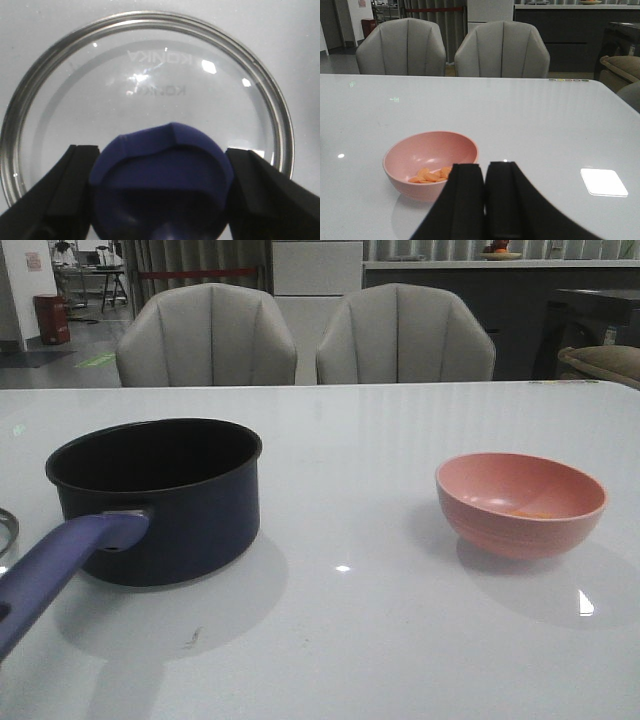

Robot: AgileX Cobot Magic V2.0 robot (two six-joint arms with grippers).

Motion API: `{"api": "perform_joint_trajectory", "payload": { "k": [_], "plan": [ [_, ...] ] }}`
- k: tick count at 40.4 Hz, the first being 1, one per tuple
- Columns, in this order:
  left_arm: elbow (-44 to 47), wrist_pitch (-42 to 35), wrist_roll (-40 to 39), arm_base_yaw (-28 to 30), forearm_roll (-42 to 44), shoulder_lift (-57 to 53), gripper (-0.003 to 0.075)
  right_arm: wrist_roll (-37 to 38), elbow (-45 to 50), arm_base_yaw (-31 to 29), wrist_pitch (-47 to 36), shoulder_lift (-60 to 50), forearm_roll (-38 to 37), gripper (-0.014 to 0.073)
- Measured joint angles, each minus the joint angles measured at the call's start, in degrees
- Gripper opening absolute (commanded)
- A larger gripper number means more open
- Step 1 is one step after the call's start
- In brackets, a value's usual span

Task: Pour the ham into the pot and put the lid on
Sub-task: 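Lift the glass lid off the saucepan with the left gripper, then set the glass lid down on the table beside the saucepan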

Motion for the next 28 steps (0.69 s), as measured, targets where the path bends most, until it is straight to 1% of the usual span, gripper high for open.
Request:
{"api": "perform_joint_trajectory", "payload": {
  "k": [7,9,24,28],
  "plan": [
    [0.0,-0.35,0.0,0.0,0.0,0.11,0.0521,0.0,0.0,0.0,0.0,0.0,0.0,0.0149],
    [0.0,-0.43,0.0,0.0,0.0,0.11,0.0554,0.0,0.0,0.0,0.0,0.0,0.0,0.0149],
    [0.0,-0.43,0.0,0.0,0.21,-0.04,0.0549,0.0,0.0,0.0,0.0,0.0,0.0,0.0149],
    [0.0,-0.55,0.11,0.0,0.21,-2.31,0.0549,0.0,0.0,0.0,0.0,0.0,0.0,0.0149]
  ]
}}
